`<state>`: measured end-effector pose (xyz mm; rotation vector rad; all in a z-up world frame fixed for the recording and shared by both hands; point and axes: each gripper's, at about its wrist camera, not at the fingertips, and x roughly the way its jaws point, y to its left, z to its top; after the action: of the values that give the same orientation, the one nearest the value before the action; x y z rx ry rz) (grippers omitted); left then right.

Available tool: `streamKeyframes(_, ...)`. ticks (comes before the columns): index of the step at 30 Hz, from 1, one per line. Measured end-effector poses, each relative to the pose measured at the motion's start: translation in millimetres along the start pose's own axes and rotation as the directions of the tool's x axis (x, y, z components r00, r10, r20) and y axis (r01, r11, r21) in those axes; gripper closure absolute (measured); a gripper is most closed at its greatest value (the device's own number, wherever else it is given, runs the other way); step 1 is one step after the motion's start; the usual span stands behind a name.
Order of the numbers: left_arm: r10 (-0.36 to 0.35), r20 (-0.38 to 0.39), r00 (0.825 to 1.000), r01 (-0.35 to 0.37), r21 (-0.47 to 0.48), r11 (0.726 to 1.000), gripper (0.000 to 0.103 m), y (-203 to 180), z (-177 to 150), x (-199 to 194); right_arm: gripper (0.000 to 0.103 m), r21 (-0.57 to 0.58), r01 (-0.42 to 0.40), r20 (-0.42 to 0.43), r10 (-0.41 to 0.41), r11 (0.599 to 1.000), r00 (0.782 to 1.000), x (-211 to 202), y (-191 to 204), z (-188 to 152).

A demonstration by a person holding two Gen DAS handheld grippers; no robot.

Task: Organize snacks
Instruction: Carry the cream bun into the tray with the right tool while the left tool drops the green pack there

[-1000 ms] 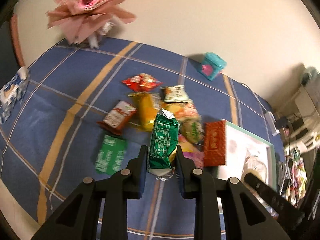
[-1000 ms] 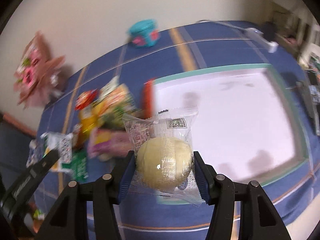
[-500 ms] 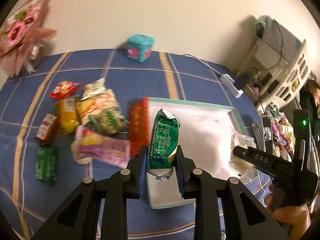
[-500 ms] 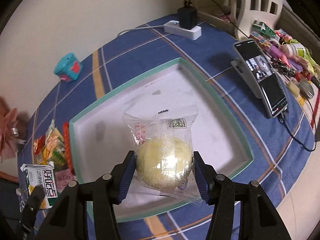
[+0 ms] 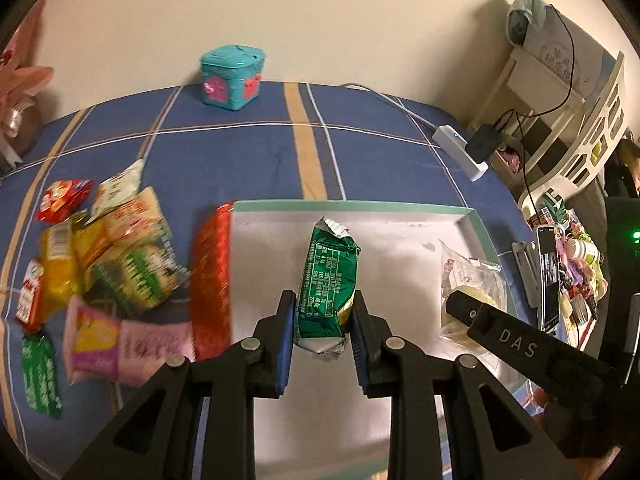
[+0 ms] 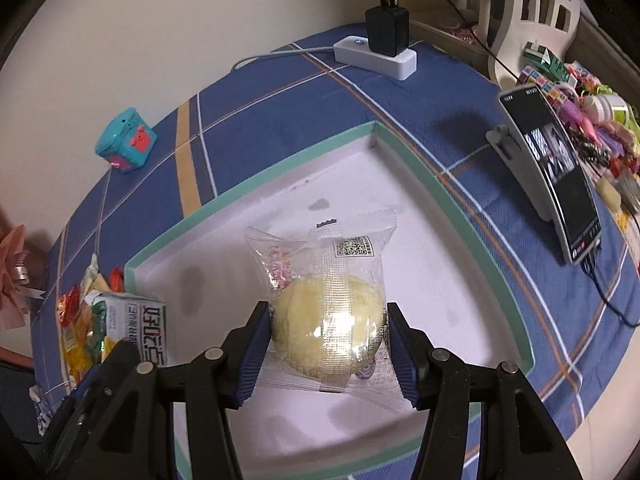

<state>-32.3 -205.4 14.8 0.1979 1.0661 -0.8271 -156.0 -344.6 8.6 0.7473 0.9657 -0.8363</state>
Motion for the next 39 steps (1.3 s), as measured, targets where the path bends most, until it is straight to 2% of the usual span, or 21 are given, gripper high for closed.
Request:
streamKeyframes(12,0.009,0.014,1.000,-0.009,0.009,1.000,0.075,-5.4,22.6,27.7,0.044,0.000,0.025,0.025,-0.025,1.000,0.999,17.8,-0.8,33.0)
streamKeyframes(14,0.021,0.018,1.000,-0.021,0.005,1.000,0.063,-4.9,24.9,26.4,0.043,0.004,0.025,0.026,-0.026,1.000,0.999,18.4,-1.1,33.3)
streamKeyframes(16,0.024,0.022,0.999,-0.024,0.000,1.000,0.056,-4.0,26.3,23.6,0.042,0.012,0.020,0.025,-0.020,1.000,0.999,17.9,-2.2,32.9)
streamKeyframes(19,0.042,0.023,0.999,-0.042,0.005,0.999,0.055,-4.8,27.9,17.2,0.042,0.006,0.037,0.012,-0.037,0.999,0.999,18.4,-1.6,33.3)
streamKeyframes(21,0.067,0.021,0.998,-0.067,0.013,0.998,0.051,-6.2,28.6,11.0,0.042,0.002,0.048,0.004,-0.048,0.999,0.999,16.3,-1.2,32.2)
streamKeyframes(23,0.090,0.018,0.996,-0.090,0.017,0.996,0.039,-6.0,28.7,6.0,0.037,-0.004,0.055,-0.007,-0.056,0.998,0.998,13.7,-0.9,30.5)
streamKeyframes(24,0.119,0.006,0.993,-0.119,0.018,0.993,0.035,-5.3,28.9,3.4,0.033,-0.009,0.056,-0.010,-0.056,0.998,0.998,12.5,-0.2,29.6)
streamKeyframes(26,0.183,-0.021,0.983,-0.183,0.017,0.983,0.028,-1.7,27.8,-0.4,0.012,-0.022,0.054,-0.017,-0.055,0.998,0.998,9.8,1.5,26.2)
streamKeyframes(29,0.233,-0.040,0.972,-0.233,-0.001,0.972,0.022,7.0,23.8,-6.0,0.002,-0.040,0.066,-0.024,-0.067,0.997,0.997,7.2,3.5,20.6)
streamKeyframes(32,0.267,-0.061,0.962,-0.270,-0.035,0.962,0.012,21.0,17.6,-11.3,0.001,-0.057,0.074,-0.024,-0.075,0.996,0.997,4.4,4.6,15.3)
streamKeyframes(39,0.375,-0.073,0.924,-0.381,-0.093,0.920,0.007,54.4,8.4,-23.3,0.000,-0.118,0.065,0.010,-0.065,0.991,0.998,-10.1,15.4,1.8)
